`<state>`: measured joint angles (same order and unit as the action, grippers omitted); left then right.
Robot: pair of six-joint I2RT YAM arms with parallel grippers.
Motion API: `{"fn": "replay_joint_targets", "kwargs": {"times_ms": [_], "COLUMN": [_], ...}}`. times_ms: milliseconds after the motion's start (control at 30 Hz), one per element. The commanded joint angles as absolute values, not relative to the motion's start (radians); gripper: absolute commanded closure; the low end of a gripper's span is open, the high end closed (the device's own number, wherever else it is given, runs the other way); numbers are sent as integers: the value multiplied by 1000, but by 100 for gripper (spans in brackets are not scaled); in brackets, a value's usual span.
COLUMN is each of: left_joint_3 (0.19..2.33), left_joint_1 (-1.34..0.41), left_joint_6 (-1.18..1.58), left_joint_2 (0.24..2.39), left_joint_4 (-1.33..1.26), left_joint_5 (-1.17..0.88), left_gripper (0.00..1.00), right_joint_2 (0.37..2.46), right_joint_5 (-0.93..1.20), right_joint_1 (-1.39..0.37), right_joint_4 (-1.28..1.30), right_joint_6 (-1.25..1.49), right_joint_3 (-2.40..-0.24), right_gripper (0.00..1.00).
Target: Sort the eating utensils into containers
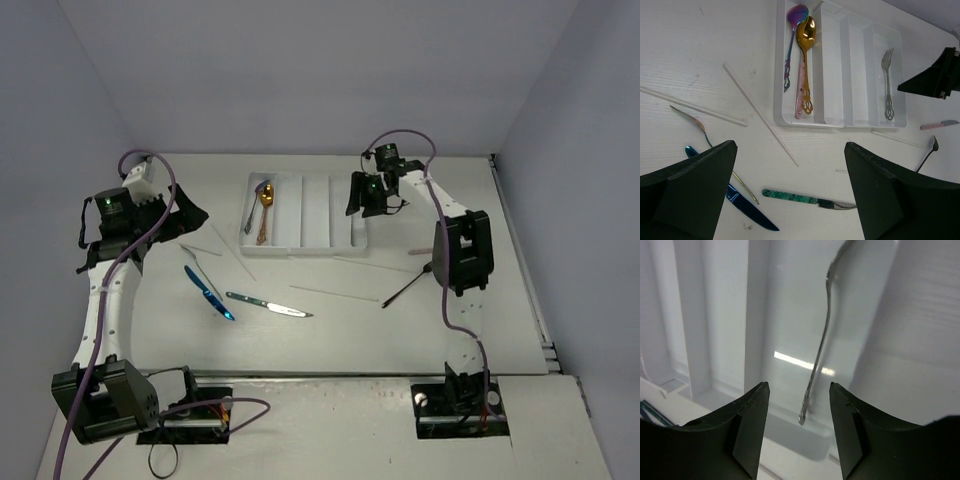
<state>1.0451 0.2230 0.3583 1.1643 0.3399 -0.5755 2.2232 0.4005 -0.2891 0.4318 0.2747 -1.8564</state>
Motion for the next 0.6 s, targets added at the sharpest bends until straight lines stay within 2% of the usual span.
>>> {"fn": "replay_joint_targets", "kwargs": {"times_ms": [0, 67, 167, 300, 567], "left_joint_3": [1050, 1046, 1049, 1063, 1075], "left_joint_1": [230, 230, 230, 230, 230], "left_joint_6": [339, 341, 341, 340, 316], "left_joint_2": [1131, 1132, 1142, 1157, 1143], "left_joint_4": [289, 283, 280, 289, 326], "left_joint_5": [-583, -582, -585, -589, -574], "left_gripper": [11, 11, 11, 11, 11], "right_joint_2": [1907, 1821, 1704, 1619, 1595], "right_joint_5": [437, 411, 386, 400, 375], "right_joint_1": [-163, -114, -61, -44, -49], "right_joint_4": [420, 423, 430, 434, 431], "right_joint_6": [242, 240, 273, 354, 415], "right_joint_3": [-1737, -1598, -1446, -1271, -1139], "right_gripper": [53, 56, 56, 48, 50]}}
